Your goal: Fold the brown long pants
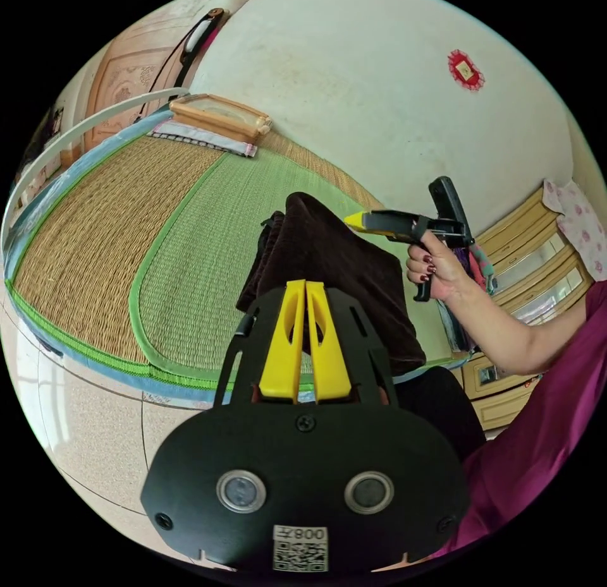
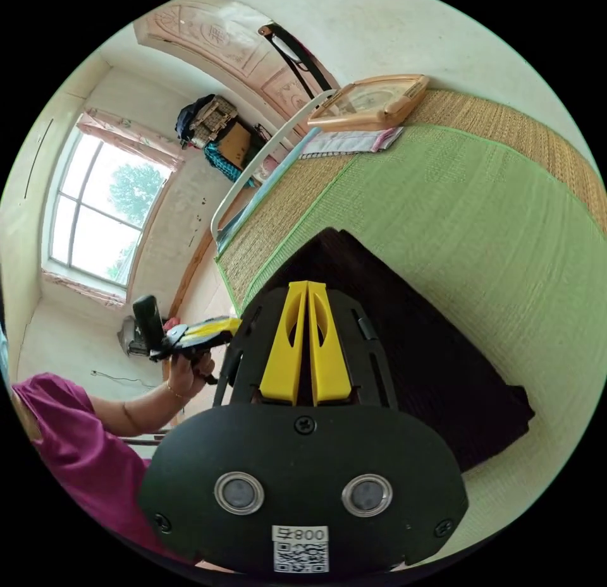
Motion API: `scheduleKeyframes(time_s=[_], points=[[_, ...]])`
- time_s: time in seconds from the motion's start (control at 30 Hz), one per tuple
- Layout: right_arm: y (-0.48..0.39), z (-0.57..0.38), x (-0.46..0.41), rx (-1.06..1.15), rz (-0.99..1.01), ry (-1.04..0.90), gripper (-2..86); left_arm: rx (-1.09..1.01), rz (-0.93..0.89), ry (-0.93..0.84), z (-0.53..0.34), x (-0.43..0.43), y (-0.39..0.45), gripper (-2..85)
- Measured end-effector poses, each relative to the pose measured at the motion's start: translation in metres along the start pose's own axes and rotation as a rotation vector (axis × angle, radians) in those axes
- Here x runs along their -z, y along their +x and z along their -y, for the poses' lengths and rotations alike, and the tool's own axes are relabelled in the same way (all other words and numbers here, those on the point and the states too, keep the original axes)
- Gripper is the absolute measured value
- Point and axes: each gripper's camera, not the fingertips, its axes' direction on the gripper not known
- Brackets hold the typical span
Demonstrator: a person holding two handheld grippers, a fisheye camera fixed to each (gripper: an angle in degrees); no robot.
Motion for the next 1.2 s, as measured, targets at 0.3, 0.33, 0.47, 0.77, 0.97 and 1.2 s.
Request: scheduleKeyframes(time_s=[0.3, 0.33, 0.47, 0.77, 0.97, 1.2], points=[[0.014, -0.229, 0.002, -0.228, 0.042, -0.142, 0.1, 0.028, 0.01, -0.061, 0.025, -0.01, 0.008, 0.0], [0.017, -0.237, -0.001, -0.246, 0.051, -0.129, 0.1, 0.017, 0.027, -0.068, 0.03, -0.009, 0.013, 0.0], [0.022, -0.244, -0.016, -0.25, 0.009, -0.144, 0.1, 0.039, 0.037, -0.078, 0.048, -0.004, 0.023, 0.0], [0.019, -0.294, -0.01, -0.227, -0.039, -0.116, 0.1, 0.052, 0.054, -0.12, 0.096, 0.007, 0.049, 0.1], [0.04, -0.34, -0.008, -0.277, 0.052, -0.094, 0.1, 0.037, 0.114, -0.144, 0.134, 0.017, 0.079, 0.5], [0.097, -0.413, 0.068, -0.358, 0.042, 0.115, 1.0, -0.13, -0.121, -0.173, 0.136, 0.006, 0.178, 4.6]])
